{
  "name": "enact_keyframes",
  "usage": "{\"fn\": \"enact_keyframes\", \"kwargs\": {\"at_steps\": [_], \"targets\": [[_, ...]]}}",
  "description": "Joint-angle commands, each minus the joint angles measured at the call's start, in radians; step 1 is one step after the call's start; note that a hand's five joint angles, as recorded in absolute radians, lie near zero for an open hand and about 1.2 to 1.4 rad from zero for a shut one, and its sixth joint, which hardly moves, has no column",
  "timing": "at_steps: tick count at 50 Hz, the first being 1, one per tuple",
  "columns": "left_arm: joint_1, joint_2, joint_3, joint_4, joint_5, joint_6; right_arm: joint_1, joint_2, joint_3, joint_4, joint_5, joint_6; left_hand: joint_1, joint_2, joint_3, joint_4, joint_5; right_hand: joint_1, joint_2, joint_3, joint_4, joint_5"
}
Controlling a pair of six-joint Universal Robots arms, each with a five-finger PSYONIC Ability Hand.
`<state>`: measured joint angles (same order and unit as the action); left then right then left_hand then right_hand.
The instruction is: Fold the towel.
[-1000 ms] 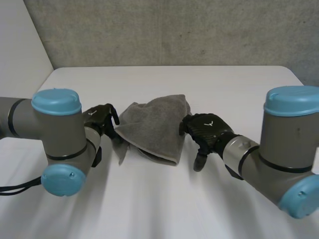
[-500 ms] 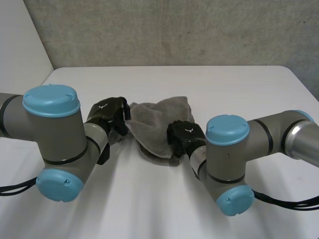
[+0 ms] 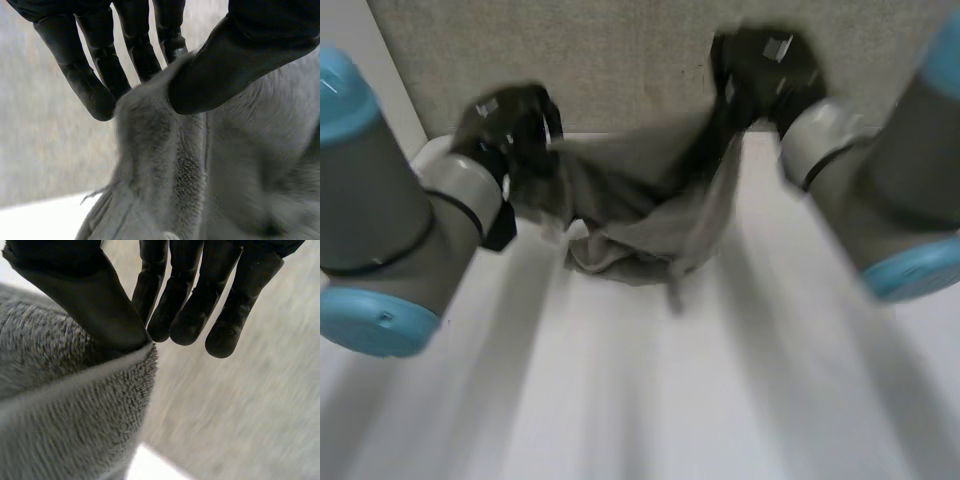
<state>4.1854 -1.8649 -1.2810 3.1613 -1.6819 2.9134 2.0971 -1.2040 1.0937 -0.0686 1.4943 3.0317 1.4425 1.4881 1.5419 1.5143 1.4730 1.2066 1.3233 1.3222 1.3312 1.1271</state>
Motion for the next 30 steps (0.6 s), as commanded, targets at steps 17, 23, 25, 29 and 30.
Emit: {"fn": "enact_keyframes", "kwargs": {"at_steps": [17,23,25,29,30], "targets": [[-0.002,-0.100,0.197,-0.169,-0.001,0.065,-0.039,0.368,-0.546,0.776,-0.180,-0.422,-0.046,-0.092,-0.146,-0.118,-0.251,0.190,0.073,0.074,0.065,0.095],[0.015,-0.229,0.216,-0.165,-0.005,0.243,-0.032,0.464,-0.635,0.692,-0.100,-0.447,-0.046,-0.092,-0.146,-0.118,-0.251,0.190,0.073,0.074,0.065,0.095],[0.016,-0.240,0.241,-0.161,-0.005,0.268,-0.034,0.484,-0.688,0.626,-0.085,-0.448,-0.046,-0.092,-0.146,-0.118,-0.251,0.190,0.073,0.074,0.065,0.095],[0.018,-0.223,0.365,-0.094,-0.012,0.280,-0.026,0.494,-0.793,0.350,-0.068,-0.442,-0.046,-0.092,-0.146,-0.118,-0.251,0.190,0.073,0.074,0.065,0.095],[0.018,-0.223,0.365,-0.093,-0.012,0.280,-0.026,0.494,-0.793,0.349,-0.068,-0.442,-0.046,-0.092,-0.146,-0.118,-0.251,0.190,0.073,0.074,0.065,0.095]]}}
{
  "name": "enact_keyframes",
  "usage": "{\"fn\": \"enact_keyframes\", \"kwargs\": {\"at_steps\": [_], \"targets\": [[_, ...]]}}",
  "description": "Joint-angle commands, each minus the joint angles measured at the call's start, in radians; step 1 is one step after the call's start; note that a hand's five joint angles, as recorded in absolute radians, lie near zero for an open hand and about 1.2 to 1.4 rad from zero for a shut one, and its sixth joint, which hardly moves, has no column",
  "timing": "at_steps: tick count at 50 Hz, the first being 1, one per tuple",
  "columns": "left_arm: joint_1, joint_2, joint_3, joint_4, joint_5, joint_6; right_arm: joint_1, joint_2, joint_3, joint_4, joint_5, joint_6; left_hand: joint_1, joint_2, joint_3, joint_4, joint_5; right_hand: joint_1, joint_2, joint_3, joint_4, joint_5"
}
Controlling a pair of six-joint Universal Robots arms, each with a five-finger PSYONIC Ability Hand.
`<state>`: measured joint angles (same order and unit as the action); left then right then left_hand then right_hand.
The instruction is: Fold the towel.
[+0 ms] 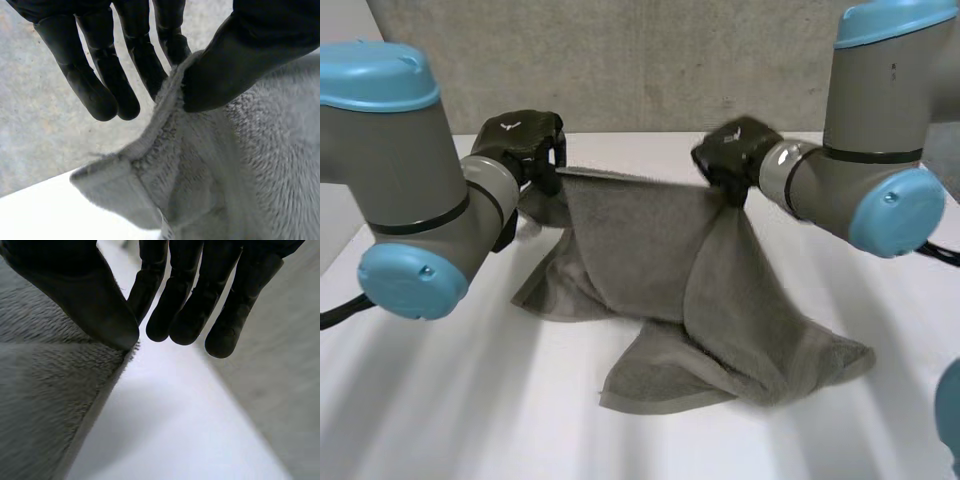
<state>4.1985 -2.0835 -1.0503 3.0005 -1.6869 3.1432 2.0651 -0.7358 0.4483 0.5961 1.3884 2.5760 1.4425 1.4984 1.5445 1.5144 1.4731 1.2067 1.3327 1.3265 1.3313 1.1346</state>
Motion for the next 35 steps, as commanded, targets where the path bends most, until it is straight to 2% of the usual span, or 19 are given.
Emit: {"fn": "enact_keyframes", "kwargs": {"at_steps": [1,2,4,5,7,10,12,13,15,16,17,18,20,21,23,29,31,35], "targets": [[0.006,0.019,0.173,0.124,-0.016,0.051,0.018,0.006,-0.145,-0.419,0.044,0.018,-0.046,-0.102,-0.148,-0.118,-0.251,0.190,0.064,0.070,0.065,0.087],[0.006,0.019,0.173,0.124,-0.016,0.051,0.018,0.006,-0.145,-0.420,0.044,0.018,-0.046,-0.102,-0.148,-0.118,-0.251,0.190,0.064,0.070,0.065,0.087],[0.009,0.097,0.207,0.269,-0.057,0.052,0.052,-0.095,-0.091,-0.588,0.057,0.041,-0.046,-0.102,-0.148,-0.118,-0.251,0.190,0.064,0.070,0.065,0.087],[0.009,0.097,0.207,0.270,-0.057,0.052,0.052,-0.096,-0.091,-0.588,0.057,0.041,-0.046,-0.102,-0.148,-0.118,-0.251,0.190,0.064,0.070,0.065,0.087],[0.012,0.157,0.205,0.394,-0.086,0.064,0.056,-0.199,0.008,-0.695,0.046,0.081,-0.046,-0.102,-0.148,-0.118,-0.251,0.190,0.064,0.070,0.065,0.087],[0.012,0.175,0.199,0.425,-0.086,0.069,0.061,-0.247,0.044,-0.708,0.044,0.095,-0.046,-0.102,-0.148,-0.118,-0.251,0.190,0.064,0.070,0.065,0.087],[0.014,0.183,0.164,0.375,-0.086,0.071,0.056,-0.313,0.101,-0.611,0.015,0.096,-0.046,-0.102,-0.148,-0.118,-0.251,0.190,0.064,0.070,0.065,0.087],[0.014,0.183,0.164,0.374,-0.086,0.071,0.056,-0.313,0.101,-0.610,0.015,0.096,-0.046,-0.102,-0.148,-0.118,-0.251,0.190,0.064,0.070,0.065,0.087],[0.035,0.184,0.069,0.302,-0.082,0.066,0.070,-0.300,0.137,-0.456,-0.040,0.095,-0.046,-0.102,-0.148,-0.118,-0.251,0.190,0.064,0.070,0.065,0.087],[0.035,0.184,0.069,0.302,-0.082,0.066,0.070,-0.300,0.138,-0.455,-0.040,0.095,-0.046,-0.102,-0.148,-0.118,-0.251,0.190,0.064,0.070,0.065,0.087],[0.047,0.186,0.003,0.281,-0.079,0.067,0.073,-0.289,0.160,-0.381,-0.057,0.095,-0.046,-0.102,-0.148,-0.118,-0.251,0.190,0.064,0.070,0.065,0.087],[0.048,0.186,0.003,0.281,-0.079,0.067,0.075,-0.287,0.193,-0.316,-0.063,0.084,-0.046,-0.102,-0.148,-0.118,-0.251,0.190,0.064,0.070,0.065,0.087],[0.070,0.194,-0.144,0.287,-0.074,0.069,0.079,-0.284,0.234,-0.271,-0.063,0.067,-0.046,-0.102,-0.148,-0.118,-0.251,0.190,0.064,0.070,0.065,0.087],[0.071,0.194,-0.145,0.287,-0.074,0.069,0.079,-0.284,0.234,-0.271,-0.063,0.067,-0.046,-0.102,-0.148,-0.118,-0.251,0.190,0.064,0.070,0.065,0.087],[0.116,0.218,-0.300,0.326,-0.062,0.069,0.104,-0.289,0.346,-0.207,-0.074,0.041,-0.046,-0.102,-0.148,-0.118,-0.251,0.190,0.064,0.070,0.065,0.087],[0.195,0.284,-0.548,0.411,-0.017,0.072,0.158,-0.293,0.544,-0.200,-0.085,0.047,-0.046,-0.102,-0.148,-0.118,-0.251,0.190,0.064,0.070,0.065,0.087],[0.224,0.336,-0.690,0.466,0.035,0.074,0.191,-0.293,0.651,-0.197,-0.103,0.047,-0.046,-0.102,-0.148,-0.118,-0.251,0.190,0.064,0.070,0.065,0.087],[0.252,0.410,-0.813,0.508,0.079,0.074,0.217,-0.292,0.730,-0.190,-0.105,0.049,-0.046,-0.102,-0.148,-0.118,-0.251,0.190,0.064,0.070,0.065,0.087]]}}
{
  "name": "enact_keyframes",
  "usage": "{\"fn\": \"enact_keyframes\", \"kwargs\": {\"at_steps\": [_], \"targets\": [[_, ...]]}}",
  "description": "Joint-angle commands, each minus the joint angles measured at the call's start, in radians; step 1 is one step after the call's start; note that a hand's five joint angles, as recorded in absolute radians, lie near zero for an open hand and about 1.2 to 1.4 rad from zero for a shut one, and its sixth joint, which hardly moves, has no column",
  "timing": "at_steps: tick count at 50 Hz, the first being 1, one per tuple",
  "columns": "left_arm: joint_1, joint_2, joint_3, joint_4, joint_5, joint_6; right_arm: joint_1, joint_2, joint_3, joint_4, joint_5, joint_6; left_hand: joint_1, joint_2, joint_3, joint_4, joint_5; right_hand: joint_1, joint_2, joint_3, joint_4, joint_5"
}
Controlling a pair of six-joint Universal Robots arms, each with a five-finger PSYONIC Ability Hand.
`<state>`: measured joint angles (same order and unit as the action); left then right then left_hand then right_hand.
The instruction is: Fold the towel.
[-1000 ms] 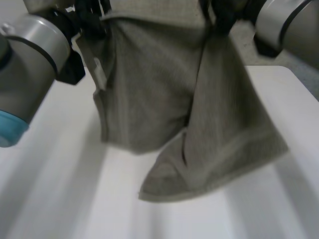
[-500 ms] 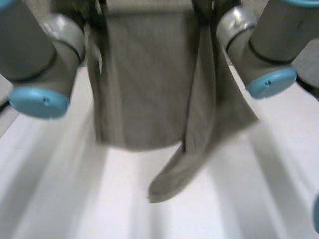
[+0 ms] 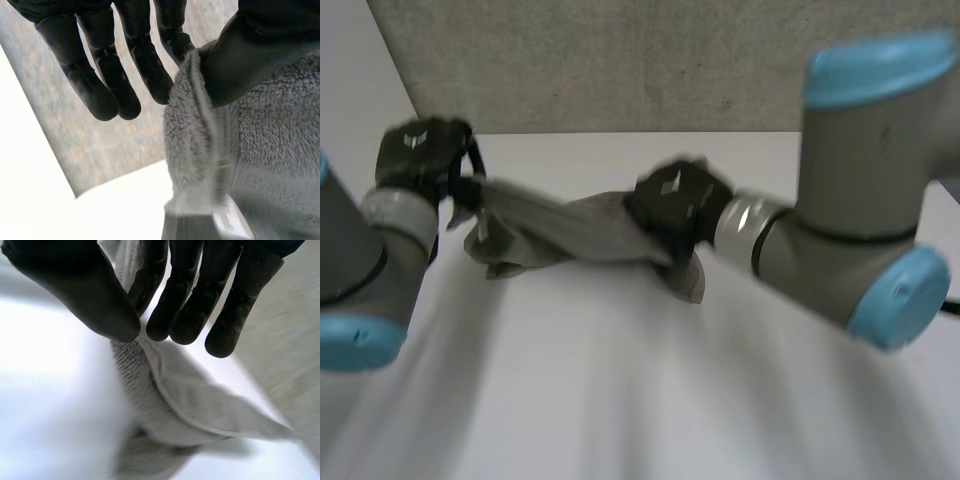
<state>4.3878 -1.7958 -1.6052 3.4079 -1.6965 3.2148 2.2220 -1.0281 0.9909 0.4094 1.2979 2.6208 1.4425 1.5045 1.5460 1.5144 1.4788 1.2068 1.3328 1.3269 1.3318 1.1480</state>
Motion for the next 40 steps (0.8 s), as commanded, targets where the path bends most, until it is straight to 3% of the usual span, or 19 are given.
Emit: {"fn": "enact_keyframes", "kwargs": {"at_steps": [1,6,7,8,10,18,27,35,40], "targets": [[0.079,0.162,-0.307,0.117,0.107,0.002,0.073,-0.001,0.215,0.002,-0.014,0.004,-0.046,-0.108,-0.150,-0.118,-0.257,0.189,0.063,0.069,0.064,0.074],[0.122,0.272,-0.413,0.155,0.149,0.003,0.116,-0.016,0.235,0.020,-0.026,0.031,-0.046,-0.108,-0.150,-0.118,-0.257,0.189,0.063,0.069,0.064,0.074],[0.130,0.300,-0.435,0.168,0.159,0.004,0.119,-0.032,0.227,0.017,-0.026,0.050,-0.046,-0.108,-0.150,-0.118,-0.257,-0.147,-0.273,-0.267,-0.272,-0.262],[0.130,0.300,-0.435,0.168,0.159,0.004,0.119,-0.032,0.227,0.017,-0.026,0.050,-0.046,-0.108,-0.150,-0.118,-0.257,-0.150,-0.276,-0.270,-0.275,-0.266],[0.137,0.325,-0.449,0.179,0.169,0.004,0.110,-0.055,0.197,-0.004,-0.022,0.070,-0.046,-0.108,-0.150,-0.118,-0.257,-0.980,-1.106,-1.100,-1.105,-1.096],[0.174,0.325,-0.460,0.205,0.173,-0.003,0.049,-0.055,0.046,-0.053,0.030,0.114,-0.046,-0.108,-0.150,-0.118,-0.257,-1.032,-1.158,-1.152,-1.157,-1.148],[0.185,0.245,-0.463,0.217,0.173,-0.012,-0.061,-0.024,0.072,-0.092,0.052,0.116,-0.046,-0.108,-0.150,-0.118,-0.257,-1.032,-1.158,-1.152,-1.157,-1.148],[0.216,0.219,-0.466,0.226,0.173,-0.013,-0.173,0.017,0.175,-0.288,0.055,0.125,-0.046,-0.108,-0.150,-0.118,-0.257,-1.025,-1.151,-1.145,-1.150,-1.141],[0.228,0.220,-0.479,0.231,0.175,-0.012,-0.220,0.150,0.147,-0.397,0.074,0.124,-0.046,-0.108,-0.150,-0.118,-0.257,-0.949,-1.075,-1.069,-1.074,-1.064]]}}
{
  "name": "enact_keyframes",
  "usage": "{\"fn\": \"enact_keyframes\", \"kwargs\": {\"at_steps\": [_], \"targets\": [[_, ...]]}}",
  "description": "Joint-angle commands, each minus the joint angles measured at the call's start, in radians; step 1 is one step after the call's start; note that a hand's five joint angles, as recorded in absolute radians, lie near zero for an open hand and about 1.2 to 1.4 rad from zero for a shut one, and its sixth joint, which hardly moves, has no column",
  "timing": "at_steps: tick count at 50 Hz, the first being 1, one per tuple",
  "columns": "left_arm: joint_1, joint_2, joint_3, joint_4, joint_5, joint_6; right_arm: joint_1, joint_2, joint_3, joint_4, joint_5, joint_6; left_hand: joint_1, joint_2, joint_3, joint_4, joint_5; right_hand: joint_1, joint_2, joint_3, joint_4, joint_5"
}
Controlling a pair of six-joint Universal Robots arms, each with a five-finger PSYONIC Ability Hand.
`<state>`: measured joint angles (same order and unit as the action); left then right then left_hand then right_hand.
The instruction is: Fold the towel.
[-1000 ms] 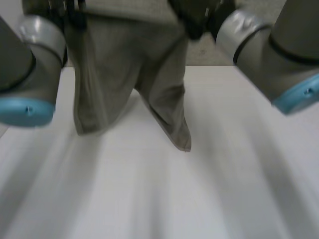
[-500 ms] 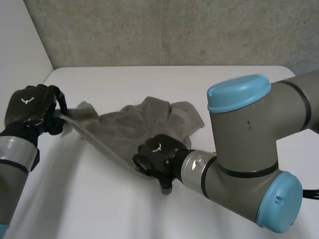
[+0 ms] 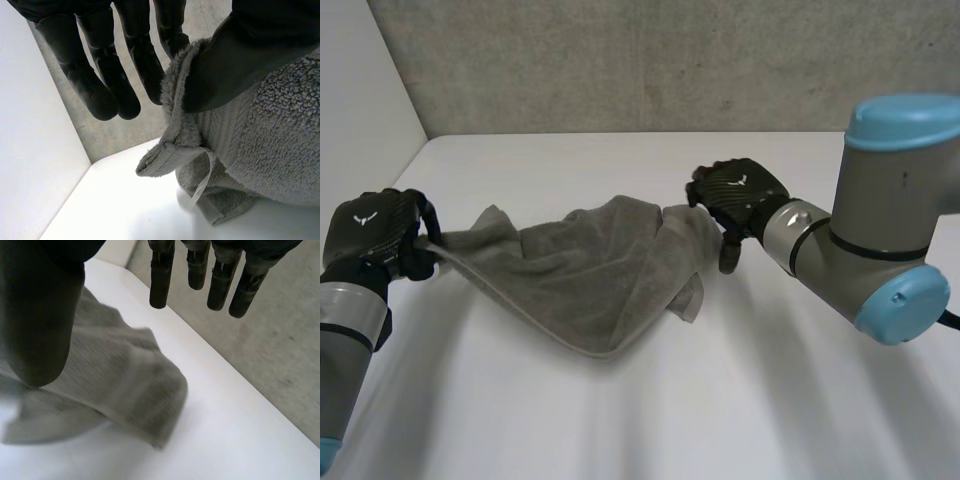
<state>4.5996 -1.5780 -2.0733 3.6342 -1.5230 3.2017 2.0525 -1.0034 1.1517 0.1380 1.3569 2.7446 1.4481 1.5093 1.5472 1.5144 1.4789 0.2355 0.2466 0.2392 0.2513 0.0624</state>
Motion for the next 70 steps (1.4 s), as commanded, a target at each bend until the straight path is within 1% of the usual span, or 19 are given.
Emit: {"fn": "enact_keyframes", "kwargs": {"at_steps": [1,6,8,16,33,47,49,51,52,54,55,56,57,59,60,61,65,68,70], "targets": [[0.016,0.003,-0.014,0.009,0.001,0.000,-0.051,0.126,-0.013,-0.126,0.014,0.000,-0.052,-0.113,-0.151,-0.118,-0.257,0.023,0.012,0.019,0.007,0.021],[0.015,0.004,-0.019,0.017,0.001,0.000,-0.052,0.235,-0.093,-0.133,0.004,-0.009,-0.052,-0.113,-0.151,-0.118,-0.257,0.026,0.014,0.022,0.010,0.024],[0.015,0.004,-0.025,0.018,0.001,0.001,-0.051,0.305,-0.162,-0.127,0.001,-0.008,-0.052,-0.113,-0.151,-0.118,-0.257,0.026,0.014,0.022,0.010,0.024],[0.015,0.006,-0.030,0.035,0.001,0.001,-0.037,0.426,-0.297,-0.123,0.011,0.003,-0.052,-0.113,-0.151,-0.118,-0.257,0.014,0.003,0.010,-0.002,0.012],[0.016,0.001,-0.031,0.037,0.001,0.001,-0.023,0.503,-0.405,-0.121,0.011,0.029,-0.052,-0.113,-0.151,-0.118,-0.257,0.023,0.012,0.019,0.007,0.021],[0.015,0.001,-0.034,0.035,0.001,0.001,0.018,0.537,-0.432,-0.123,0.011,0.055,-0.052,-0.113,-0.151,-0.118,-0.257,0.122,0.111,0.119,0.107,0.121],[0.015,0.001,-0.034,0.037,0.001,0.001,0.023,0.539,-0.438,-0.123,0.011,0.056,-0.052,-0.113,-0.151,-0.118,-0.257,0.178,0.167,0.175,0.163,0.177],[0.015,0.000,-0.034,0.035,0.001,0.001,0.025,0.539,-0.449,-0.123,0.013,0.066,-0.052,-0.113,-0.151,-0.118,-0.257,0.307,0.296,0.303,0.291,0.305],[0.015,0.000,-0.034,0.035,0.001,0.001,0.025,0.539,-0.449,-0.123,0.013,0.066,-0.052,-0.113,-0.151,-0.118,-0.257,0.307,0.296,0.304,0.292,0.306],[0.015,0.000,-0.034,0.037,0.001,0.001,0.025,0.540,-0.461,-0.123,0.013,0.096,-0.052,-0.113,-0.151,-0.118,-0.257,0.474,0.463,0.470,0.458,0.472],[0.015,0.000,-0.034,0.037,0.001,0.001,0.025,0.540,-0.461,-0.123,0.013,0.096,-0.052,-0.113,-0.151,-0.118,-0.257,0.475,0.464,0.471,0.459,0.473],[0.015,0.000,-0.034,0.037,0.001,0.001,0.025,0.540,-0.466,-0.124,0.014,0.109,-0.052,-0.113,-0.151,-0.118,-0.257,0.646,0.635,0.643,0.631,0.645],[0.015,0.000,-0.034,0.037,0.001,0.001,0.025,0.540,-0.466,-0.124,0.014,0.109,-0.052,-0.113,-0.151,-0.118,-0.257,0.648,0.637,0.644,0.632,0.647],[0.016,0.000,-0.039,0.037,0.001,0.003,0.025,0.539,-0.472,-0.124,0.022,0.121,-0.052,-0.113,-0.151,-0.118,-0.257,0.987,0.976,0.983,0.971,0.986],[0.016,0.000,-0.039,0.037,0.001,0.003,0.025,0.539,-0.472,-0.124,0.022,0.121,-0.052,-0.113,-0.151,-0.118,-0.257,0.989,0.977,0.985,0.973,0.987],[0.016,0.000,-0.039,0.037,0.001,0.001,0.025,0.534,-0.477,-0.124,0.027,0.121,-0.052,-0.113,-0.151,-0.118,-0.257,1.159,1.148,1.155,1.143,1.158],[0.016,0.001,-0.039,0.037,0.001,0.001,0.017,0.522,-0.478,-0.124,0.034,0.122,-0.052,-0.113,-0.151,-0.118,-0.257,1.161,1.150,1.157,1.145,1.159],[0.016,0.003,-0.033,0.035,0.000,0.001,0.012,0.471,-0.478,-0.120,0.042,0.126,-0.052,-0.113,-0.151,-0.118,-0.257,1.161,1.150,1.157,1.145,1.159],[0.015,0.010,-0.019,0.034,-0.002,-0.002,0.011,0.380,-0.463,-0.098,0.044,0.116,-0.052,-0.113,-0.151,-0.118,-0.257,1.161,1.150,1.157,1.145,1.159]]}}
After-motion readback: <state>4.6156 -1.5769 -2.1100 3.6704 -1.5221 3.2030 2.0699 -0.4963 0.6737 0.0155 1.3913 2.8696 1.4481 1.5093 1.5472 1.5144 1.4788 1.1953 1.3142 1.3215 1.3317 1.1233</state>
